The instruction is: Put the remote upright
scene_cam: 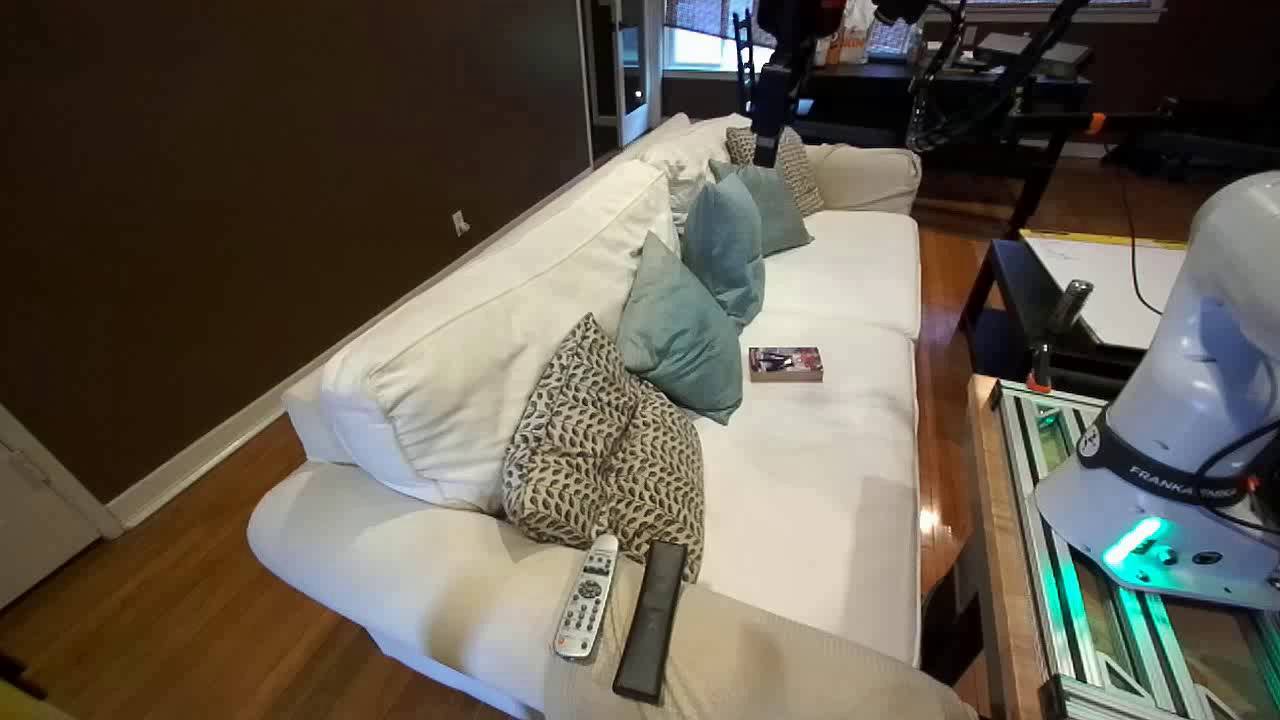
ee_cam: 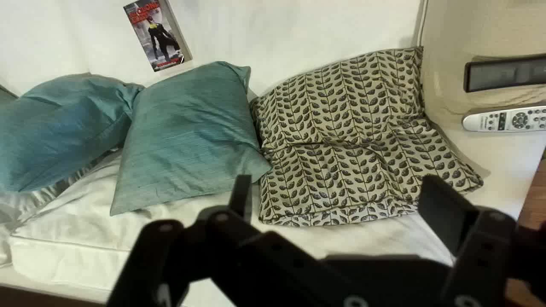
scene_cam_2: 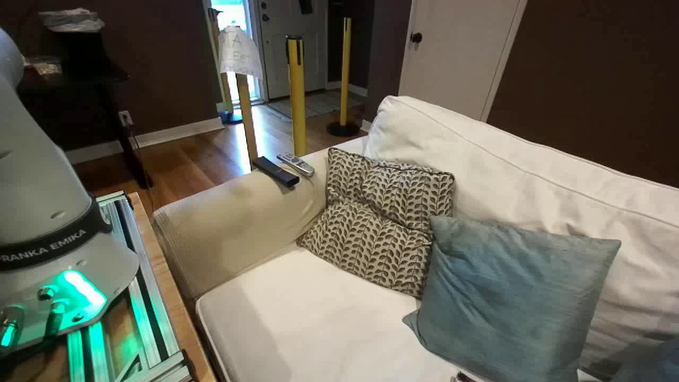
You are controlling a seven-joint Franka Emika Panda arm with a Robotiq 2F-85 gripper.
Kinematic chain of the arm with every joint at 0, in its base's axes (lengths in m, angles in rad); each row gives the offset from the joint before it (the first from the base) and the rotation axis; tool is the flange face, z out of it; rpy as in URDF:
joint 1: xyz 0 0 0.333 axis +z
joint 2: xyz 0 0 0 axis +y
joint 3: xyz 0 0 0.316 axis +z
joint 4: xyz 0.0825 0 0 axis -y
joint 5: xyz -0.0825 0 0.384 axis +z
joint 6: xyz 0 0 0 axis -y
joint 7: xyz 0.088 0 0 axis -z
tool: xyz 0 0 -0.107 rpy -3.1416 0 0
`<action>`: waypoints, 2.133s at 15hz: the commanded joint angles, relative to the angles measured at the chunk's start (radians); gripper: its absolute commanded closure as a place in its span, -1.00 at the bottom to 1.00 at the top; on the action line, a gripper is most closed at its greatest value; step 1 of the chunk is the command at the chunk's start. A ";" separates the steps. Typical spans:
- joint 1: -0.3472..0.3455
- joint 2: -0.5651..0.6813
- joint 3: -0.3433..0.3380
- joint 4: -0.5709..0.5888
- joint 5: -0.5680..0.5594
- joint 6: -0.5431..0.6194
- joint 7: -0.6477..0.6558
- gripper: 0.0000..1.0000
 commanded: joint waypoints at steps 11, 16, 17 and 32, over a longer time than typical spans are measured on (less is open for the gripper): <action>0.169 0.120 0.060 0.098 -0.024 0.123 -0.193 -1.00; 0.267 0.192 0.084 0.079 0.014 0.272 -0.335 -1.00; 0.285 0.200 0.091 0.066 0.021 0.305 -0.362 -1.00; 0.377 0.281 0.128 0.049 0.103 0.384 -0.741 -1.00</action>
